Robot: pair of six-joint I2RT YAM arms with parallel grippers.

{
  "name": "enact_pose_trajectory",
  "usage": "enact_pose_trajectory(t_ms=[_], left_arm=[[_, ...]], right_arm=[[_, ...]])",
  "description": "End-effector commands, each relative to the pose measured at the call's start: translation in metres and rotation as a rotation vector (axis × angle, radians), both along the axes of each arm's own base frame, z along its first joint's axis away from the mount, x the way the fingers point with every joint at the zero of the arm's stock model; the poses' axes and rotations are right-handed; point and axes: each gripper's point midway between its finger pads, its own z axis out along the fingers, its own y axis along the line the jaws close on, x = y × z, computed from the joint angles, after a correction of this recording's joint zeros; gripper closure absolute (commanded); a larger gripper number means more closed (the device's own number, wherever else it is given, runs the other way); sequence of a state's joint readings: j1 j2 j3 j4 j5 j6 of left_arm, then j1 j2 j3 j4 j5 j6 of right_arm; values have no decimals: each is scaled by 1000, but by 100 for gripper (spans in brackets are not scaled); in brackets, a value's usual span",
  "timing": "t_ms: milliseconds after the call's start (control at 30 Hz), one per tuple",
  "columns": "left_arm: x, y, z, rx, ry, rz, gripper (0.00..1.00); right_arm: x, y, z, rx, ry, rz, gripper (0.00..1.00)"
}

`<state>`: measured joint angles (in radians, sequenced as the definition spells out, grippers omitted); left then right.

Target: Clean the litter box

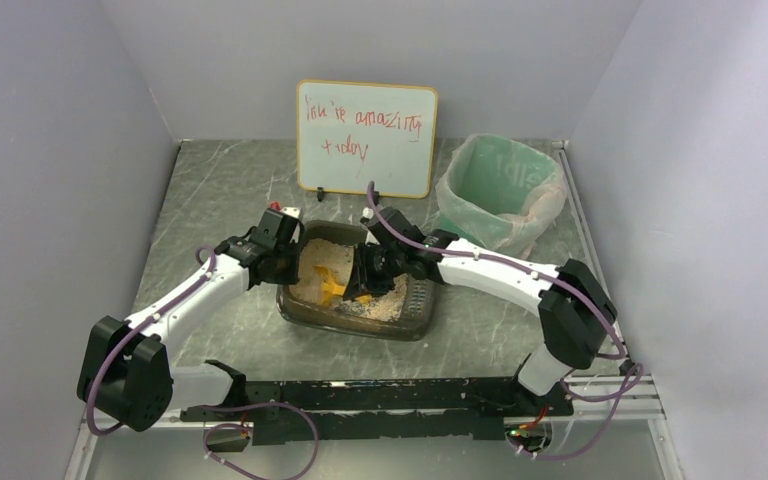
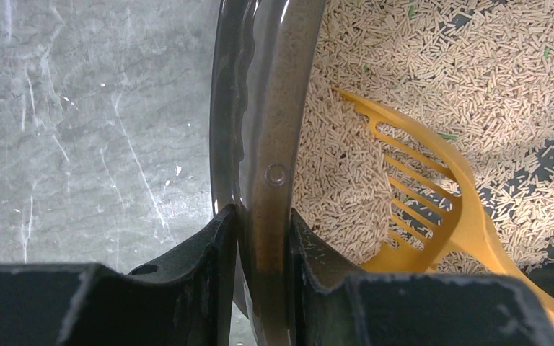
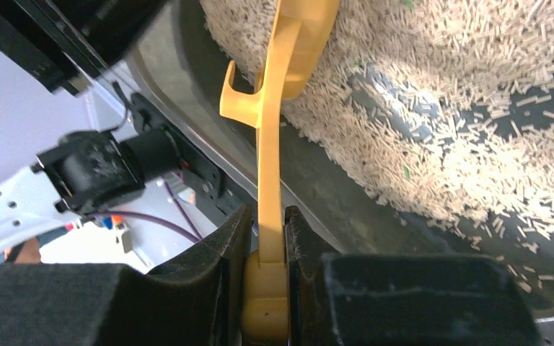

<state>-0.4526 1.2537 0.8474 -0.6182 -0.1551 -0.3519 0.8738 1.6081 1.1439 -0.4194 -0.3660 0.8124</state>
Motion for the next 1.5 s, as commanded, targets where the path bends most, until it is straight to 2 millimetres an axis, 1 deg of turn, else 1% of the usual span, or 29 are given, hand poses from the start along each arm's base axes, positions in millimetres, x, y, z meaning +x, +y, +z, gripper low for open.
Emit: enact_pose_trajectory(t_ms=[0, 100, 167, 267, 467, 567, 667, 767, 900, 933, 1033, 1133, 1200, 1300, 1467], left_arm=[[3, -11, 14, -60, -35, -22, 95], [3, -11, 16, -62, -42, -22, 95], [3, -11, 16, -63, -45, -22, 95], [3, -11, 16, -63, -44, -22, 95], [3, -12, 16, -64, -42, -25, 95], [3, -12, 16, -65, -43, -25, 95], [3, -12, 17, -67, -47, -25, 95], [3, -12, 17, -67, -46, -24, 95], [3, -12, 18, -72, -50, -27, 95], [3, -13, 18, -73, -50, -28, 95], [3, -13, 18, -74, -46, -29, 95], [2, -14, 18, -79, -46, -35, 95], [2, -15, 18, -81, -47, -38, 95], [2, -15, 19, -85, -47, -41, 95], [3, -16, 19, -86, -47, -44, 95]], right_arm=[[48, 26, 45, 118, -166, -153, 100], [55, 15, 61, 88, -228, -171, 100], [55, 7, 65, 72, -235, -173, 100], [50, -5, 60, 62, -219, -173, 100], [33, -37, 42, -17, -197, -176, 100], [26, -52, 39, -62, -194, -165, 100], [22, -67, 42, -111, -207, -164, 100], [18, -87, 43, -198, -212, -155, 100], [18, -114, 58, -314, -246, -158, 100], [20, -119, 67, -328, -268, -167, 100], [21, -132, 80, -371, -285, -171, 100], [20, -140, 90, -398, -293, -173, 100], [21, -144, 91, -420, -297, -170, 100], [24, -146, 83, -463, -294, -153, 100], [29, -134, 68, -488, -285, -80, 100]])
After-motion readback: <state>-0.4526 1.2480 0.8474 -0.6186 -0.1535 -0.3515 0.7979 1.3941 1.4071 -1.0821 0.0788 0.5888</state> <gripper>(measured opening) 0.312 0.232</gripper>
